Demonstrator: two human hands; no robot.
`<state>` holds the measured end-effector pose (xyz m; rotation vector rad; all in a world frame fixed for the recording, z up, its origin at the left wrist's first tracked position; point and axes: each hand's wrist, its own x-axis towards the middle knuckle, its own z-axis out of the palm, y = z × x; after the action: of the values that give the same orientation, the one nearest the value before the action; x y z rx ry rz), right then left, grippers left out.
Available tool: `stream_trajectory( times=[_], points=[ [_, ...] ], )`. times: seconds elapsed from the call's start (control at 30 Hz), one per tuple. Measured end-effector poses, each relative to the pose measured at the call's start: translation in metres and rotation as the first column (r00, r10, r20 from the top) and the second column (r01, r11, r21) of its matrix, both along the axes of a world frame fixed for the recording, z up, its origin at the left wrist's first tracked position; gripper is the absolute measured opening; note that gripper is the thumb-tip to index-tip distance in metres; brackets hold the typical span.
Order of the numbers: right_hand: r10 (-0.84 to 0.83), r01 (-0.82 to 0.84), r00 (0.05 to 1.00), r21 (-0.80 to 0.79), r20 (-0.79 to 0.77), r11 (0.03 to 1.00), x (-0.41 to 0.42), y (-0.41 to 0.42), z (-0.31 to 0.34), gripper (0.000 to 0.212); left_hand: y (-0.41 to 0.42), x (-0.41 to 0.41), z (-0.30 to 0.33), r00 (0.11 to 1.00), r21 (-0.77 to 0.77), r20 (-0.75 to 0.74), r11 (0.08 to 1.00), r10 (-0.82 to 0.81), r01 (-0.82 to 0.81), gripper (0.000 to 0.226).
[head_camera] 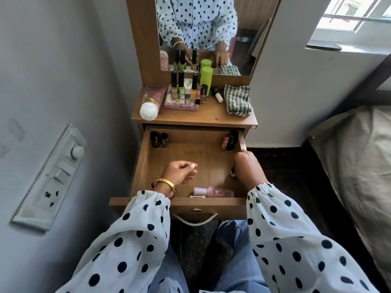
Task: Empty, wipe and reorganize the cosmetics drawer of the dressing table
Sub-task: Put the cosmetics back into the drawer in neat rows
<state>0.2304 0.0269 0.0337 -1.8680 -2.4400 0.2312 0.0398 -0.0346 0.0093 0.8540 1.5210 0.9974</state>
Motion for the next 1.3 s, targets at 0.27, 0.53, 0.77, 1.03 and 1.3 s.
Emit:
stream_trajectory(
  times=[0.27, 0.53, 0.77, 1.03, 1.3],
  points=[
    [0.049, -0.054, 0.996, 0.069, 0.075, 0.996, -0.001, -0.002, 0.004, 0.022, 0.002, -0.001, 0.002, 0.997, 0.054, 0.006, 0.996, 0.077, -0.077, 0.015],
    [0.070, -0.078, 0.996, 0.136, 0.058, 0.988, -0.005, -0.006, 0.004, 0.021, -0.001, 0.001, 0.004, 0.991, 0.104, -0.014, 0.986, 0.131, -0.128, 0.020],
    [0.149, -0.106, 0.971, 0.221, -0.188, 0.969, -0.035, 0.004, 0.027, 0.009, 0.000, 0.000, 0.012, 0.977, 0.186, -0.030, 0.961, 0.213, -0.204, 0.018],
    [0.244, -0.166, 0.877, 0.216, -0.414, 0.962, -0.084, 0.031, 0.067, 0.013, 0.031, -0.034, 0.062, 0.874, 0.394, -0.207, 0.855, 0.440, -0.337, 0.016],
    [0.264, -0.223, 0.844, 0.142, -0.467, 0.964, -0.131, 0.042, 0.078, 0.014, 0.085, -0.094, 0.073, 0.705, 0.359, -0.355, 0.786, 0.614, -0.503, 0.040]
  ],
)
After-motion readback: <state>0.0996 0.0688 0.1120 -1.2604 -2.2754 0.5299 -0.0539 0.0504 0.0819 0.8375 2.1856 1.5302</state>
